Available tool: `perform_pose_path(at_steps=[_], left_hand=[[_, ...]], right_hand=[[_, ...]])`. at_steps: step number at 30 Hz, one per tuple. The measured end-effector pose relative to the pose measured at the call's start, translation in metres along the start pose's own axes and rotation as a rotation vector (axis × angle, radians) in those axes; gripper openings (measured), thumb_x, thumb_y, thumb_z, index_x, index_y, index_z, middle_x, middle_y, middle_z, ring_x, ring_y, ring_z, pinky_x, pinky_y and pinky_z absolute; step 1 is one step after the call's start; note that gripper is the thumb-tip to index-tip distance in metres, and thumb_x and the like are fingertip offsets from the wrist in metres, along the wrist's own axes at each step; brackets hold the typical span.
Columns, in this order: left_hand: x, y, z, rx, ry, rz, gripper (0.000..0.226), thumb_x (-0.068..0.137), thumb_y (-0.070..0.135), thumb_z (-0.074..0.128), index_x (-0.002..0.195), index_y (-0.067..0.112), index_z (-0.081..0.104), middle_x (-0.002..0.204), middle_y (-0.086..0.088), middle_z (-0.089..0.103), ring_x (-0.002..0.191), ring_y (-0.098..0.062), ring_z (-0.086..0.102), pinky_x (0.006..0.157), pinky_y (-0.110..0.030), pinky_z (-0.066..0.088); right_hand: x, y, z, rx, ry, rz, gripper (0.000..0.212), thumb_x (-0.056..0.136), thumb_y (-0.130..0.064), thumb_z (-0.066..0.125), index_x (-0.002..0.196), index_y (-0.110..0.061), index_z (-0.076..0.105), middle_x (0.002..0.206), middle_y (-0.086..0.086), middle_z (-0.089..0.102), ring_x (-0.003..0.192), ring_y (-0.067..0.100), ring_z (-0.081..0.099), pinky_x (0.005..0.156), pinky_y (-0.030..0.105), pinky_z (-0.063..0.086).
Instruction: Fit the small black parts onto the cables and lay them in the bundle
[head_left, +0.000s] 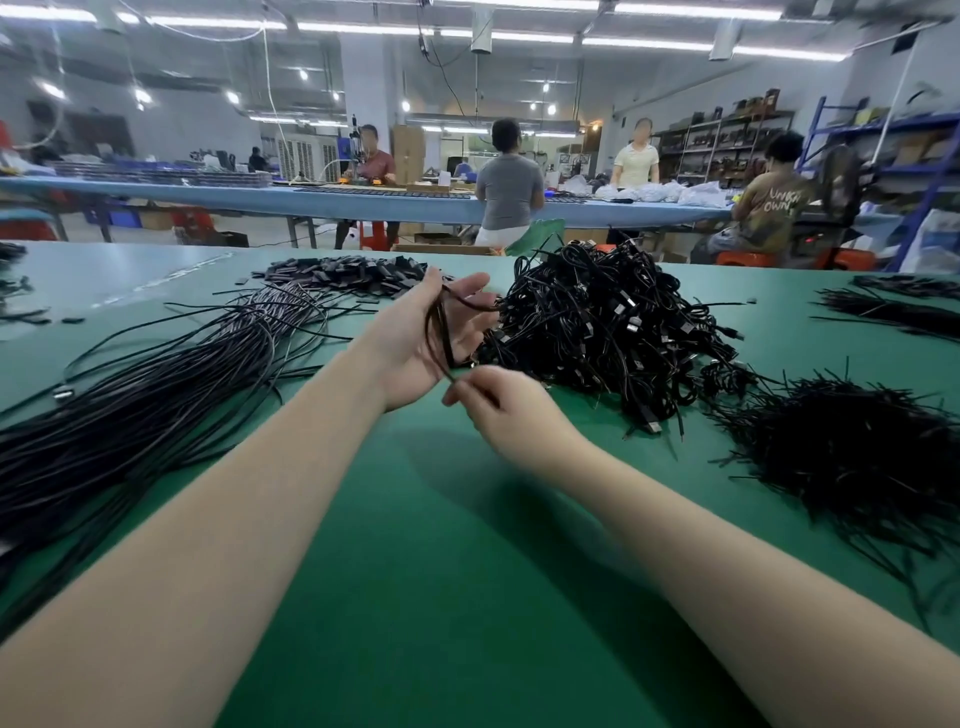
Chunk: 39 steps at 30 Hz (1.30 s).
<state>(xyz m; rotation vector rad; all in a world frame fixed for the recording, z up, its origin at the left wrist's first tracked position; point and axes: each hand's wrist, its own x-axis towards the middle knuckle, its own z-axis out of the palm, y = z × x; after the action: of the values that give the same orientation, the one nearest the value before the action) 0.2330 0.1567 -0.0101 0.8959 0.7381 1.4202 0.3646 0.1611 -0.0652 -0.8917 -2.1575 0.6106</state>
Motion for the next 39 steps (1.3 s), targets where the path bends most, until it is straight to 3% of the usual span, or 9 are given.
perform_pose_path(at_steps=[3,6,11,15,17,21,25,31,39], left_hand=[[-0.002,-0.001,0.002,0.122,0.033,0.036,0.046,0.104,0.040,0.031,0.084,0.015,0.064,0.062,0.004,0.065,0.071,-0.012,0.068,0.066,-0.021,0.050],[0.007,-0.006,0.004,0.107,0.237,0.111,0.043,0.104,0.037,0.035,0.073,0.016,0.055,0.054,0.003,0.063,0.064,-0.013,0.062,0.061,-0.022,0.045],[0.011,-0.007,-0.016,-0.011,0.413,0.064,0.037,0.104,0.032,0.035,0.072,0.016,0.044,0.055,-0.001,0.066,0.064,-0.015,0.062,0.063,-0.024,0.047],[0.005,0.009,-0.023,-0.246,0.342,0.161,0.043,0.103,0.029,0.036,0.062,0.021,0.043,0.045,0.009,0.051,0.048,-0.008,0.055,0.049,-0.018,0.049],[-0.001,0.020,-0.025,-0.235,0.185,0.163,0.045,0.101,0.032,0.040,0.057,0.023,0.046,0.042,0.011,0.035,0.037,-0.004,0.037,0.039,-0.016,0.036],[-0.011,0.016,-0.015,0.348,-0.209,-0.056,0.044,0.096,0.035,0.044,0.059,0.019,0.061,0.039,0.008,0.039,0.029,-0.004,0.024,0.034,-0.017,0.020],[-0.010,-0.020,0.001,0.874,-0.225,-0.385,0.048,0.103,0.044,0.026,0.102,0.018,0.066,0.079,0.000,0.074,0.046,-0.006,0.052,0.045,-0.019,0.028],[0.005,-0.019,-0.004,0.138,0.111,-0.027,0.050,0.104,0.044,0.024,0.104,0.015,0.065,0.079,0.004,0.074,0.061,-0.005,0.067,0.049,-0.016,0.046],[0.003,-0.014,0.005,-0.128,0.132,0.035,0.036,0.104,0.040,0.033,0.082,0.019,0.053,0.052,0.010,0.050,0.050,-0.006,0.057,0.047,-0.017,0.044]], right_hand=[[-0.002,0.009,0.003,0.121,0.014,0.066,0.025,0.097,-0.020,0.048,0.079,-0.025,0.065,0.054,-0.010,0.045,0.047,0.008,0.038,0.049,0.024,0.032],[0.000,0.008,-0.002,0.212,0.172,0.096,0.029,0.096,-0.024,0.050,0.070,-0.025,0.061,0.041,-0.012,0.037,0.039,0.004,0.030,0.043,0.020,0.024],[0.005,0.009,-0.016,0.492,0.409,0.241,0.036,0.099,-0.032,0.045,0.066,-0.020,0.053,0.053,-0.007,0.037,0.049,0.011,0.030,0.051,0.028,0.024],[-0.001,0.030,-0.027,0.246,0.375,0.461,0.036,0.097,-0.031,0.045,0.066,-0.014,0.054,0.036,-0.013,0.032,0.041,0.011,0.028,0.048,0.025,0.025],[-0.002,0.036,-0.030,0.172,0.280,0.501,0.037,0.095,-0.031,0.047,0.064,-0.014,0.058,0.032,-0.013,0.031,0.041,0.012,0.030,0.049,0.024,0.029],[0.003,0.035,-0.032,0.156,0.327,0.513,0.038,0.096,-0.032,0.048,0.071,-0.008,0.064,0.038,-0.011,0.037,0.043,0.013,0.033,0.046,0.023,0.030],[0.005,0.019,-0.036,0.013,0.444,0.265,0.036,0.098,-0.032,0.045,0.069,-0.017,0.060,0.057,-0.008,0.052,0.053,0.006,0.045,0.049,0.021,0.031],[-0.002,-0.005,-0.005,0.026,0.130,0.010,0.025,0.099,-0.018,0.043,0.077,-0.024,0.053,0.060,-0.013,0.049,0.050,-0.004,0.045,0.051,0.010,0.031],[-0.006,0.015,-0.008,0.025,0.024,0.050,0.023,0.100,-0.020,0.045,0.087,-0.021,0.064,0.079,0.000,0.066,0.052,-0.008,0.048,0.053,0.008,0.034]])
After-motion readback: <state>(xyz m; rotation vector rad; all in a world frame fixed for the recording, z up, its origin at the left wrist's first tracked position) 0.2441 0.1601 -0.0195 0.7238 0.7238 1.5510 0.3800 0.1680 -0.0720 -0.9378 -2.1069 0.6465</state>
